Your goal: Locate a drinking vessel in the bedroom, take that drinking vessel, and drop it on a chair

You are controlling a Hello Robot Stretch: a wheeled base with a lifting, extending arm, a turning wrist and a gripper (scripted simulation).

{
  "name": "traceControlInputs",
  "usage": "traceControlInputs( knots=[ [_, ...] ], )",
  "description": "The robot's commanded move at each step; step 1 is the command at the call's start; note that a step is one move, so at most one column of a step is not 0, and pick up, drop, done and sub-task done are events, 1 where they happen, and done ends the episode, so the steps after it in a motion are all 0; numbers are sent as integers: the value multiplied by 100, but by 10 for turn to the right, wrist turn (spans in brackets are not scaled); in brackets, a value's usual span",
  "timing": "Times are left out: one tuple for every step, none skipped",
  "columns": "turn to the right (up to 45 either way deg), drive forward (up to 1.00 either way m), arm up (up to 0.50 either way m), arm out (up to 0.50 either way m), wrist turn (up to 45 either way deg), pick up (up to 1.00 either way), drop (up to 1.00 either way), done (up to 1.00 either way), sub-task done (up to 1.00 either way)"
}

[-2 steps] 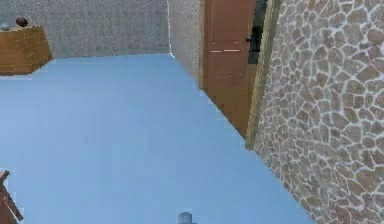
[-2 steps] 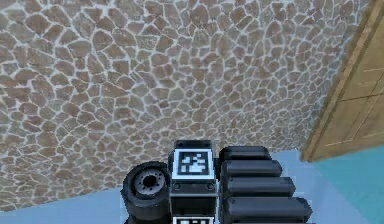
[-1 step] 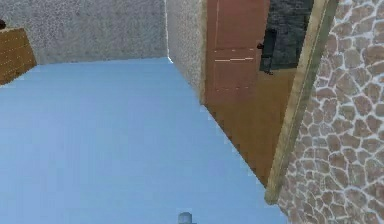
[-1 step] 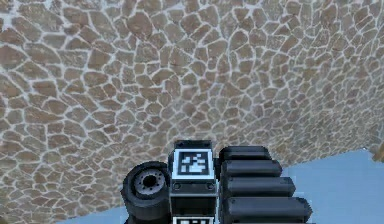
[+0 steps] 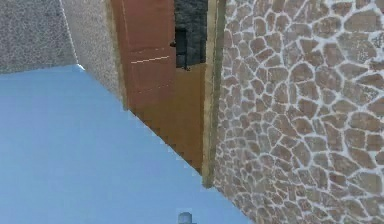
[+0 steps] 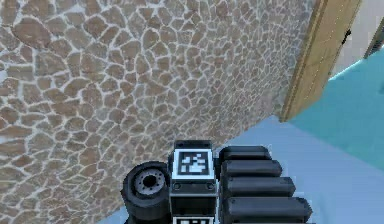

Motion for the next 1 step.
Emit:
traceControlInputs(
  knots=[
    [-210,0,0,0,0,0,0,0,0]
  ],
)
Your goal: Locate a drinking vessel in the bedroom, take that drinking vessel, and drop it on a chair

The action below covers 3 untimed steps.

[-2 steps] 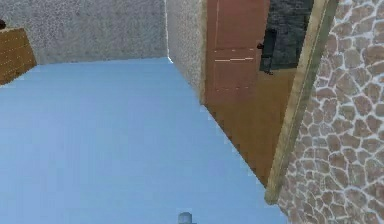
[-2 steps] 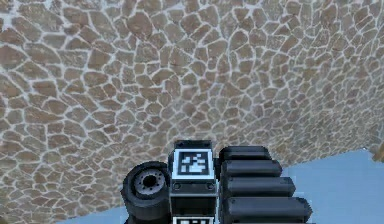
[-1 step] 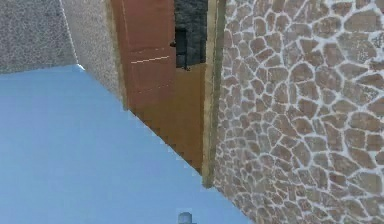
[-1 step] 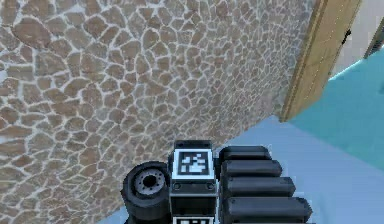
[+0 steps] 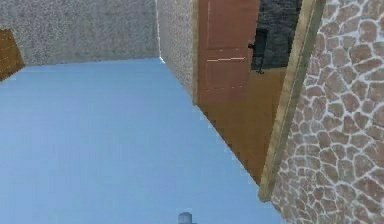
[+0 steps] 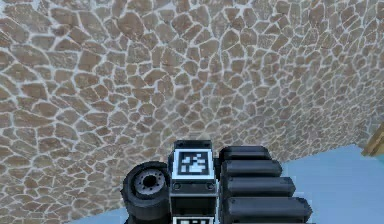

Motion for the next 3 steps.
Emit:
traceControlInputs(
  knots=[
    [210,0,0,0,0,0,0,0,0],
    [-210,0,0,0,0,0,0,0,0],
    [210,0,0,0,0,0,0,0,0]
  ],
)
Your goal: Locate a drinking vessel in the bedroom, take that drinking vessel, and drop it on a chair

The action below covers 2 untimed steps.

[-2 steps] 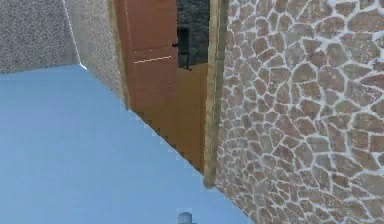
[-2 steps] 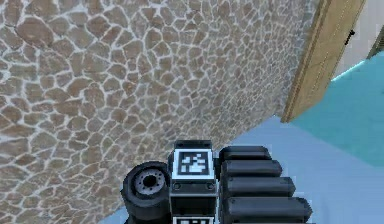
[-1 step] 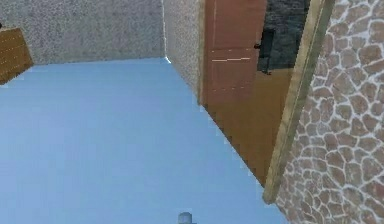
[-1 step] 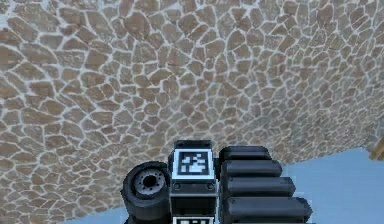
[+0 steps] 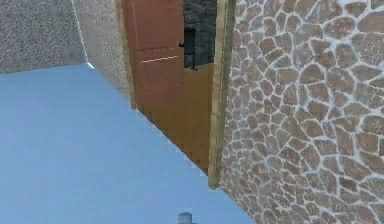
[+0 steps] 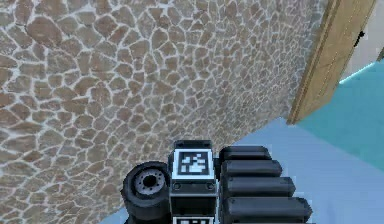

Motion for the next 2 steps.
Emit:
traceControlInputs(
  knots=[
    [-450,0,0,0,0,0,0,0,0],
    [-450,0,0,0,0,0,0,0,0]
  ],
)
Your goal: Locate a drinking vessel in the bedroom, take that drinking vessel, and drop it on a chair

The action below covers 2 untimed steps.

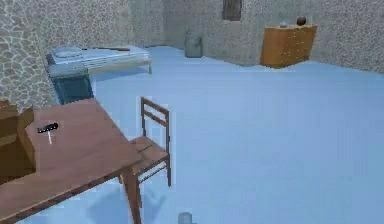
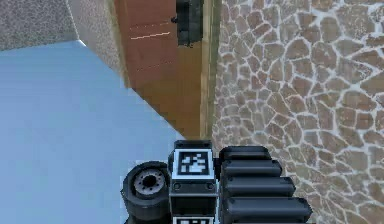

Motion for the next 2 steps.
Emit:
traceControlInputs(
  knots=[
    [-450,0,0,0,0,0,0,0,0],
    [-120,0,0,0,0,0,0,0,0]
  ],
)
